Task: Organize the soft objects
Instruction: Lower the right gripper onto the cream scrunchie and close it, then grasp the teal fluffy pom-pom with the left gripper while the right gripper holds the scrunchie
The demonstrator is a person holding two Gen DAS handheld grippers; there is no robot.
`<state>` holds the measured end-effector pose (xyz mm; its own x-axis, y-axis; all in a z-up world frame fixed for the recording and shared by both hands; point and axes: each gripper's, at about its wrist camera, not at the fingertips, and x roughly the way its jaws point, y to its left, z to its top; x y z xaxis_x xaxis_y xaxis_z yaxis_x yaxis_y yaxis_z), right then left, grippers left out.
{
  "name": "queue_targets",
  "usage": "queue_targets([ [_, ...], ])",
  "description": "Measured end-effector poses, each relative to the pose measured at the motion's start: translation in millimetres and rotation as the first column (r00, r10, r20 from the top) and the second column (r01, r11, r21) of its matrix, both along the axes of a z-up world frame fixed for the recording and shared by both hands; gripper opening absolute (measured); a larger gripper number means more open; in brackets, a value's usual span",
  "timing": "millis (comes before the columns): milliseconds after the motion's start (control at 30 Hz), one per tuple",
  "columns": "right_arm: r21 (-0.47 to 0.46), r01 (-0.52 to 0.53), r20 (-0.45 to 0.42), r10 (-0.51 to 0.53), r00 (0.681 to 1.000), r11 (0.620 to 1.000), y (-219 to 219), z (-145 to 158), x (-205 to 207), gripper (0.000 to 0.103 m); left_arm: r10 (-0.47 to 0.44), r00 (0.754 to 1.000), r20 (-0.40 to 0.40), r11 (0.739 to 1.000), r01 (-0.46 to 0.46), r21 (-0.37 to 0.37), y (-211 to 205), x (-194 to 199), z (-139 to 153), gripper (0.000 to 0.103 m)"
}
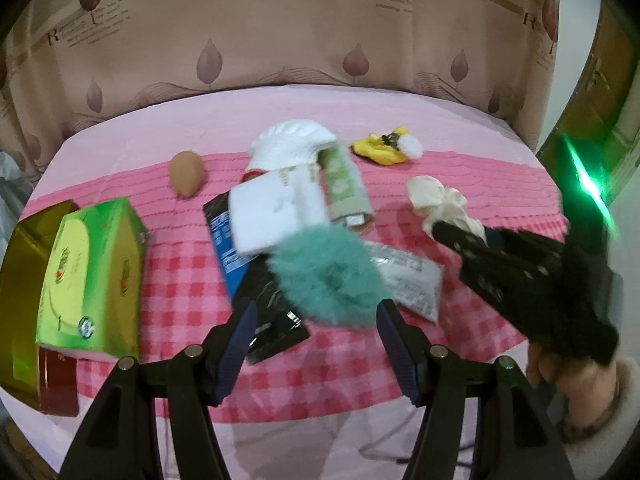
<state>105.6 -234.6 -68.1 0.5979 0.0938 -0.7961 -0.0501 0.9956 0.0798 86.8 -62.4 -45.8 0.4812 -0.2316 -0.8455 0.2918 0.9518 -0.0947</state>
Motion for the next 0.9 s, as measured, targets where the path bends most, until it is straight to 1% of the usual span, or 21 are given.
queue_targets([
  [100, 0.003, 0.011, 0.009, -0.011, 1.000, 1.000, -8.3, 6.8, -15.6, 0.019, 0.009, 1.000, -0.010, 1.000, -0.009, 0.011, -11.1, 7.0, -0.8, 0.064],
  [200, 0.018, 0.025, 0.021, -0.026, 0.999, 1.000, -14.3, 10.5, -24.8, 0.019, 0.030, 0.998, -0.054, 1.000, -0.030, 0.005, -22.7, 16.5, -7.7, 0.064],
  [300, 0.030, 0.040, 0.029, -0.041, 0.999, 0.999, -20.1, 12.9, -25.5, 0.019, 0.068, 0.994, -0.081, 0.997, -0.066, 0.031, -32.5, 25.6, -14.6, 0.064],
  [467, 0.056, 0.033, 0.041, -0.035, 0.999, 0.998, -23.0, 15.0, -27.4, 0.019, 0.143, 0.986, -0.080, 0.987, -0.137, 0.084, -41.0, 40.8, -26.1, 0.064],
  [500, 0.058, 0.031, 0.042, -0.033, 0.999, 0.998, -23.0, 15.0, -28.7, 0.019, 0.156, 0.983, -0.093, 0.985, -0.147, 0.094, -41.2, 44.2, -30.0, 0.064],
  [533, 0.059, 0.027, 0.043, -0.030, 0.999, 0.998, -22.5, 14.9, -28.8, 0.019, 0.160, 0.981, -0.111, 0.985, -0.151, 0.088, -40.6, 46.9, -33.6, 0.064],
  [600, 0.065, 0.019, 0.042, -0.022, 0.999, 0.998, -21.2, 14.9, -29.1, 0.019, 0.163, 0.979, -0.122, 0.985, -0.156, 0.069, -39.2, 48.5, -36.5, 0.064],
  [633, 0.067, 0.015, 0.044, -0.018, 0.999, 0.998, -20.9, 15.2, -29.8, 0.019, 0.162, 0.980, -0.117, 0.986, -0.155, 0.063, -38.1, 47.8, -36.7, 0.061],
  [667, 0.066, 0.011, 0.046, -0.014, 0.999, 0.998, -19.8, 15.7, -29.9, 0.019, 0.159, 0.981, -0.108, 0.986, -0.153, 0.062, -37.5, 47.1, -36.2, 0.056],
  [700, 0.065, 0.007, 0.049, -0.011, 0.999, 0.998, -18.7, 16.3, -30.1, 0.019, 0.155, 0.983, -0.102, 0.986, -0.148, 0.070, -37.4, 46.5, -36.3, 0.035],
  [733, 0.064, 0.005, 0.051, -0.008, 0.999, 0.998, -17.9, 16.8, -30.4, 0.019, 0.146, 0.984, -0.106, 0.987, -0.138, 0.079, -37.3, 47.0, -37.3, 0.017],
  [800, 0.062, 0.004, 0.054, -0.008, 0.999, 0.998, -17.4, 17.6, -31.1, 0.019, 0.120, 0.985, -0.125, 0.992, -0.113, 0.062, -36.4, 47.0, -38.8, 0.015],
  [867, 0.060, 0.007, 0.057, -0.010, 0.998, 0.998, -18.0, 18.0, -31.3, 0.019, 0.122, 0.987, -0.102, 0.990, -0.113, 0.085, -37.4, 41.5, -35.5, 0.014],
  [900, 0.059, 0.008, 0.059, -0.012, 0.998, 0.998, -18.1, 18.2, -31.4, 0.019, 0.111, 0.989, -0.098, 0.991, -0.103, 0.081, -37.6, 39.9, -34.0, 0.013],
])
